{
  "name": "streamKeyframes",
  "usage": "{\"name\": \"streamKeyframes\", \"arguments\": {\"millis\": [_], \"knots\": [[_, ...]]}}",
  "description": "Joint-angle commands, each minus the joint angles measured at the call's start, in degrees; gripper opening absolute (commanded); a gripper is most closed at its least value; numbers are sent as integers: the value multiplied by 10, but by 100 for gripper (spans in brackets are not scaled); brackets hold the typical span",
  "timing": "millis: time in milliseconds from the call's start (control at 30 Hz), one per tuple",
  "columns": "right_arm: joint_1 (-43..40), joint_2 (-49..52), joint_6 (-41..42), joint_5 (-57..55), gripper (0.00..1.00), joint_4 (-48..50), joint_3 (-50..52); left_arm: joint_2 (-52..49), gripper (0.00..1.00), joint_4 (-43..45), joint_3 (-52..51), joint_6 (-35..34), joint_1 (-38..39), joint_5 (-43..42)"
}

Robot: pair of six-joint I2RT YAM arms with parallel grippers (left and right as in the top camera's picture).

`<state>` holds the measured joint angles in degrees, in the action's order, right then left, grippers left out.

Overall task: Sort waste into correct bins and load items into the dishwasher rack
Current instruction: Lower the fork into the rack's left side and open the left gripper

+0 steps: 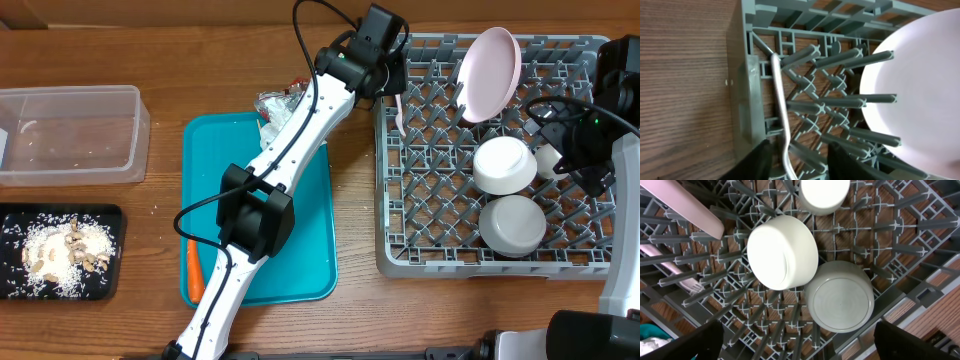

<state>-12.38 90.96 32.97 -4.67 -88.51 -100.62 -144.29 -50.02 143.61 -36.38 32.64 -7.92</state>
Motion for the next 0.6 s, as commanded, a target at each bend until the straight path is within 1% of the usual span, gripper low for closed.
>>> {"name": "streamKeyframes", "arguments": {"millis": [0, 100, 133, 200, 233, 267, 300, 367, 433, 500, 567], "knots": [[-2, -2, -1, 1, 100, 2, 2, 8, 42, -12, 7, 10, -1, -17], [-2, -2, -1, 1, 100, 2, 2, 24, 47, -56, 30, -2, -19, -24], [-2, -2, -1, 1, 100, 2, 2, 32, 52, -75, 38, -9, -28, -24], [-2, -2, -1, 1, 100, 2, 2, 53, 69, -121, 52, -11, -47, -25], [-2, -2, -1, 1, 100, 2, 2, 64, 79, -146, 57, -10, -59, -24], [-2, -2, -1, 1, 100, 2, 2, 78, 85, -171, 60, -9, -71, -25], [-2, -2, -1, 1, 100, 2, 2, 93, 88, -204, 61, -9, -86, -24], [-2, -2, -1, 1, 100, 2, 2, 117, 91, -262, 61, -9, -112, -24], [-2, -2, -1, 1, 100, 2, 2, 137, 91, -327, 61, -9, -139, -23], [-2, -2, -1, 1, 100, 2, 2, 148, 86, -385, 61, -9, -162, -12], [-2, -2, -1, 1, 100, 2, 2, 150, 75, -451, 60, -5, -183, 12]]}}
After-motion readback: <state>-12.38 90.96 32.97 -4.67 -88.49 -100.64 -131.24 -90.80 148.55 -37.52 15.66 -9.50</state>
